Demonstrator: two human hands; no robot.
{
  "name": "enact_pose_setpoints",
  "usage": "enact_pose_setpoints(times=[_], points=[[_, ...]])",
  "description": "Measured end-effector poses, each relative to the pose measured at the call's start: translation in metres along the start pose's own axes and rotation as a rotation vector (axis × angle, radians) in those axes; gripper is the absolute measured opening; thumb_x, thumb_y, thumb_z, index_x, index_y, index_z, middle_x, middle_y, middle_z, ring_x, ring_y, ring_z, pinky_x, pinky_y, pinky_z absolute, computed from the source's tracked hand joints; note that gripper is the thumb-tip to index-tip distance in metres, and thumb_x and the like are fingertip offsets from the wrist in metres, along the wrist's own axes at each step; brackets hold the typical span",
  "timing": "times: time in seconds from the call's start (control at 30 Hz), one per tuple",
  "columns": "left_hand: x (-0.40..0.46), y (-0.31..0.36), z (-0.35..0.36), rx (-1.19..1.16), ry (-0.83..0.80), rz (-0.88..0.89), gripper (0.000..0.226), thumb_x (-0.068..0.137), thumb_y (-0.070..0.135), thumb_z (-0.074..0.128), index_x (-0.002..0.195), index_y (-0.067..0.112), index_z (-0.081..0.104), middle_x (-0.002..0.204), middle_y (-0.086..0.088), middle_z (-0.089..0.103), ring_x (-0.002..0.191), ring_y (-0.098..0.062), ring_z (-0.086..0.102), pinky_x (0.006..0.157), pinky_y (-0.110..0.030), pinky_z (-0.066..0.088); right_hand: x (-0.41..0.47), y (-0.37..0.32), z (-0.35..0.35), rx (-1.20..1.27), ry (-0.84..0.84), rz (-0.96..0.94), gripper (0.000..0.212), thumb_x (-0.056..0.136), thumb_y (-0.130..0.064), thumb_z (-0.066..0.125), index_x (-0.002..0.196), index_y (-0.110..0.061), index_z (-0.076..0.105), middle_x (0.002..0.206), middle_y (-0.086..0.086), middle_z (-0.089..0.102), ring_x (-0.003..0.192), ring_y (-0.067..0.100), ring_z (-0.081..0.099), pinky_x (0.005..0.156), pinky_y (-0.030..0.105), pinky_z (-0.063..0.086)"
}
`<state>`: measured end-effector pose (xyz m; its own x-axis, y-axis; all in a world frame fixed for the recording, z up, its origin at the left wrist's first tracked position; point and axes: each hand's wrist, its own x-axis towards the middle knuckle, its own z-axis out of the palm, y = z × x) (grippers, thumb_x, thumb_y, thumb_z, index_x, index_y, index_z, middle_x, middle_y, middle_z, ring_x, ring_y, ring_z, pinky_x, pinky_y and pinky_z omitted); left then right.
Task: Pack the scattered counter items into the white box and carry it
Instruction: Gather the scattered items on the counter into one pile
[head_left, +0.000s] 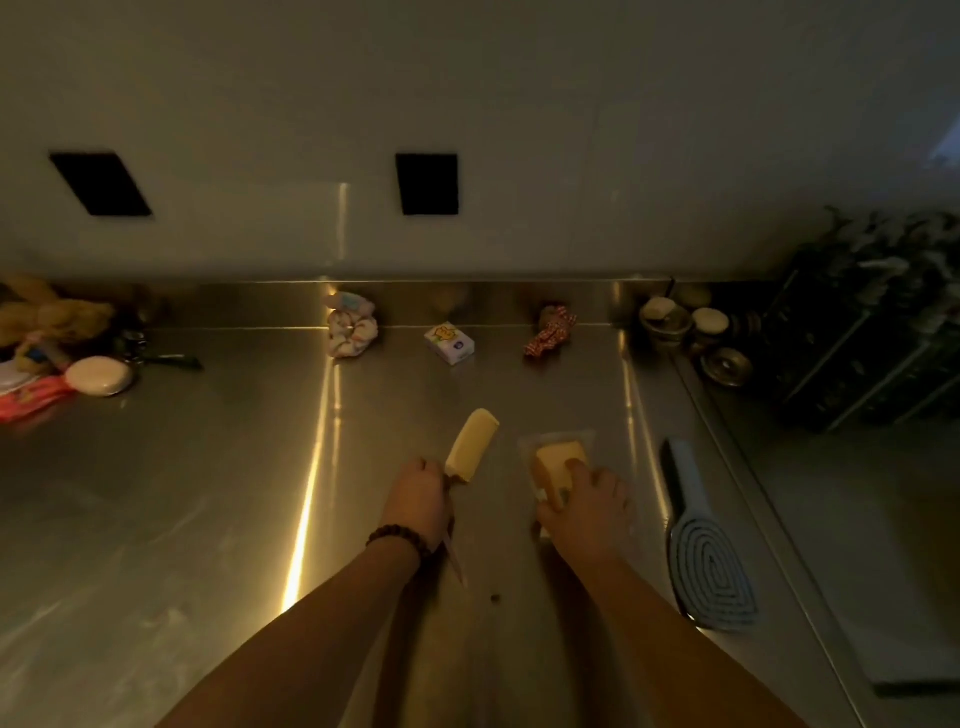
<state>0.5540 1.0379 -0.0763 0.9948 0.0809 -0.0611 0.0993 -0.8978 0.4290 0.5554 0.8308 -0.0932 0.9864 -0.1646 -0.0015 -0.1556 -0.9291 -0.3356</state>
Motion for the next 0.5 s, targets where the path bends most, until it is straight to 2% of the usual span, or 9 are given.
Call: enact_pose_setpoints(times=[0.1, 0.23, 0.37, 0.5], points=[[0.000, -0.007, -0.012, -0.059, 0.060, -0.028, 0.020, 0.094, 0.030, 0.049, 0.105, 0.014, 0.054, 0.106, -0.003, 0.048, 0.086, -0.018, 0.050, 0.078, -0.027, 0.043, 0.002, -0.013, -0.001, 0.126, -0.032, -0.043, 0.062, 0.079, -0.055, 0.057, 0.132, -0.030, 0.038, 0.128, 0.008, 0.040, 0.115, 0.025, 0.039, 0.096, 0.041, 0.034], [-0.009, -0.029, -0.042, -0.084, 0.197, -0.088, 0.023, 0.093, 0.035, 0.049, 0.100, 0.013, 0.054, 0.101, -0.003, 0.046, 0.081, -0.021, 0.051, 0.071, -0.031, 0.042, 0.006, -0.057, -0.002, 0.264, -0.080, -0.166, 0.068, 0.076, -0.049, 0.065, 0.135, -0.027, 0.040, 0.132, 0.009, 0.040, 0.116, 0.025, 0.038, 0.097, 0.041, 0.039], [-0.022, -0.082, -0.081, -0.103, 0.331, -0.196, 0.014, 0.090, 0.028, 0.053, 0.099, 0.016, 0.054, 0.100, -0.001, 0.048, 0.077, -0.017, 0.048, 0.067, -0.030, 0.042, 0.002, -0.125, 0.002, 0.334, -0.178, -0.312, 0.069, 0.079, -0.052, 0.063, 0.138, -0.031, 0.035, 0.138, 0.005, 0.033, 0.121, 0.021, 0.036, 0.099, 0.039, 0.041], [-0.042, -0.151, -0.111, -0.131, 0.405, -0.347, 0.014, 0.090, 0.028, 0.054, 0.100, 0.018, 0.054, 0.099, 0.003, 0.047, 0.074, -0.010, 0.045, 0.064, -0.023, 0.036, -0.014, -0.205, 0.020, 0.324, -0.149, -0.479, 0.066, 0.081, -0.052, 0.061, 0.138, -0.028, 0.040, 0.135, 0.004, 0.037, 0.118, 0.019, 0.037, 0.096, 0.034, 0.039]])
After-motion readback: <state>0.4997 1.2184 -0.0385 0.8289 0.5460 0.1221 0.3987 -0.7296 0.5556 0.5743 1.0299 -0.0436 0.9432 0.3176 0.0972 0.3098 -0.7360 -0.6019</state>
